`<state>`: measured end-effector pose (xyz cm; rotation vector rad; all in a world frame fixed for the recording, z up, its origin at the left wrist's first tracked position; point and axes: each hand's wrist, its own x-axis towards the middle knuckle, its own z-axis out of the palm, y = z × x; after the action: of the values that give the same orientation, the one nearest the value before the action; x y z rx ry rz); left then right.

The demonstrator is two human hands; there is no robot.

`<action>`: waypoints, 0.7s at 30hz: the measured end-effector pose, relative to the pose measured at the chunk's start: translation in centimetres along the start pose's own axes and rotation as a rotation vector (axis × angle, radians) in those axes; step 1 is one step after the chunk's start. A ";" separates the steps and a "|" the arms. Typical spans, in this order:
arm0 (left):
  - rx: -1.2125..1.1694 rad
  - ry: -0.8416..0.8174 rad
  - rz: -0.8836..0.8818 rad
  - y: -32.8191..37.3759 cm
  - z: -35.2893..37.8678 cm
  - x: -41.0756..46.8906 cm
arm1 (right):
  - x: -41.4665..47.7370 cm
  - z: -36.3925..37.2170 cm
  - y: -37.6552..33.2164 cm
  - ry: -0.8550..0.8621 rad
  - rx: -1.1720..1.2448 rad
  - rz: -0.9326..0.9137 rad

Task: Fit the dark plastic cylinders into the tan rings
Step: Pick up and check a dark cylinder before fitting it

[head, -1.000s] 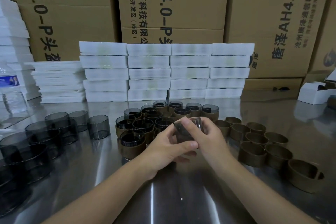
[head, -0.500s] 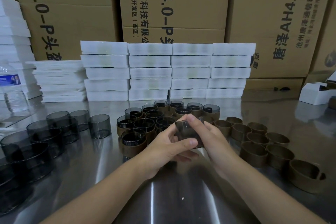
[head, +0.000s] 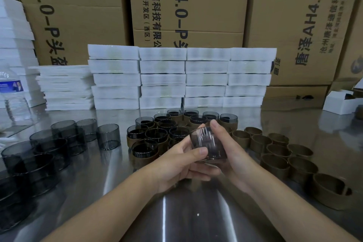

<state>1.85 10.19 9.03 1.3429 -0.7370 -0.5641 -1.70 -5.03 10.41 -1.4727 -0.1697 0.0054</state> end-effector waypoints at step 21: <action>-0.241 0.191 0.074 -0.1 -0.9 0.7 | 0.6 0.9 1.3 0.216 -0.202 -0.377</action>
<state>3.01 10.22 8.96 1.1228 -0.5417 -0.4439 -1.05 -3.96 9.23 -1.6104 -0.2761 -0.4863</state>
